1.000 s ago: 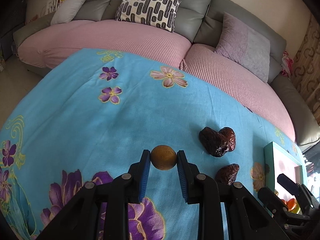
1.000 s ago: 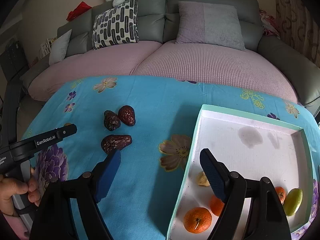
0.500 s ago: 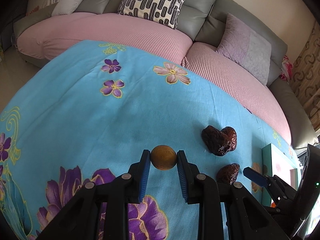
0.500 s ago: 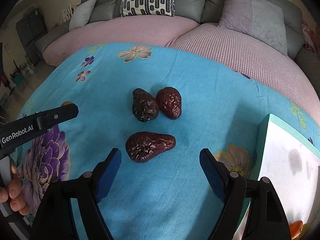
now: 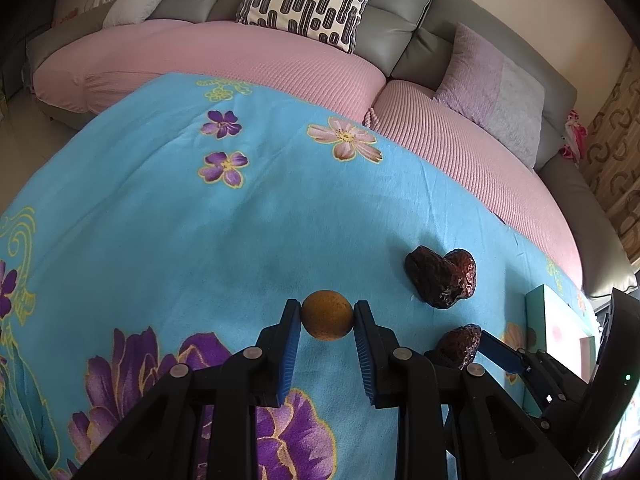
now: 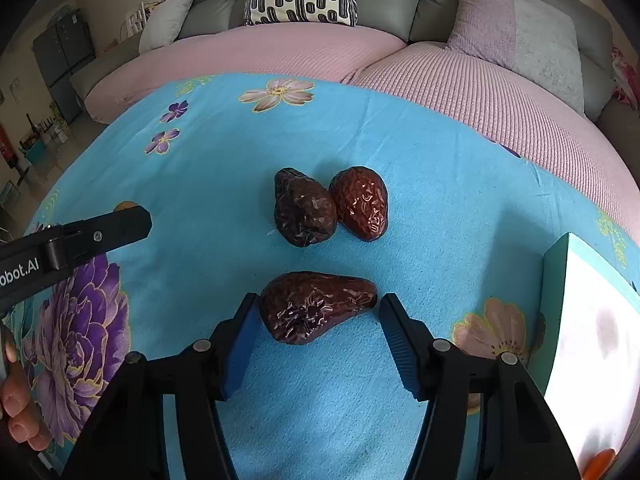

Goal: Organize fruits
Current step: 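Close the right gripper on a large dried date while the left holds the brown fruit, then carry the date and brown fruit over the white tray with both grippers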

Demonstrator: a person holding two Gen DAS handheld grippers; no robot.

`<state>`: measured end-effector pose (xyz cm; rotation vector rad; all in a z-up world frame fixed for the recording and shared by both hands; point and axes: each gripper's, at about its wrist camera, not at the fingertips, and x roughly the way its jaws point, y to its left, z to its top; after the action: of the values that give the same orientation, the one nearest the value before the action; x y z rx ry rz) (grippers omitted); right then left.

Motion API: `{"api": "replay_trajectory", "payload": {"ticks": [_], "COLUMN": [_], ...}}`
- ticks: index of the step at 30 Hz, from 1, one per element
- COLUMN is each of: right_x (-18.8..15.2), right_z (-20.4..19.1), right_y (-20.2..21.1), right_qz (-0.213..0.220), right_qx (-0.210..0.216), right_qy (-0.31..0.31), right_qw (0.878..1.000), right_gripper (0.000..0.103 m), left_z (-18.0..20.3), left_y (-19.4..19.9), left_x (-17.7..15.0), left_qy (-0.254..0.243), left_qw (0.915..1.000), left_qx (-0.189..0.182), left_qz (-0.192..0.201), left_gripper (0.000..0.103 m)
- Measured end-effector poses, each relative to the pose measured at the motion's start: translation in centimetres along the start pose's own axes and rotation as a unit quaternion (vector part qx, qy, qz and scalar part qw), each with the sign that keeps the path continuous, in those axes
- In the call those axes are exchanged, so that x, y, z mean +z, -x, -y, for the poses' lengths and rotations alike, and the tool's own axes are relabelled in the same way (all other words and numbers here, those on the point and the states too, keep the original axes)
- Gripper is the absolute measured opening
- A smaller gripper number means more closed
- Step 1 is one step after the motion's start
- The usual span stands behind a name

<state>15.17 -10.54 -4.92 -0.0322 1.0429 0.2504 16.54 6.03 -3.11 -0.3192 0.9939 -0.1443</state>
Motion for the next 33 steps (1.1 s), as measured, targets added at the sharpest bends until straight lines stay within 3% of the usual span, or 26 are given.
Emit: {"api": "replay_trajectory", "payload": {"ticks": [20,33], "right_x": [-0.5,-1.4], "right_z": [-0.2,1.4], "right_y": [0.7,5.5], "right_qz": [0.005,0.042], "right_qx": [-0.015,-0.038], "right_qy": [-0.011,-0.036], "right_qw": [1.000,0.998], "right_gripper": [0.057,0.057], "left_z": [-0.3,1.2], "left_y": [0.2,0.5], "left_x": [0.0,-0.1], "left_qy": [0.009,-0.014], "left_qw": [1.0000,0.9999], "left_qx": [0.003,0.006], "left_qz": [0.000,0.004], "left_gripper": [0.029,0.029]}}
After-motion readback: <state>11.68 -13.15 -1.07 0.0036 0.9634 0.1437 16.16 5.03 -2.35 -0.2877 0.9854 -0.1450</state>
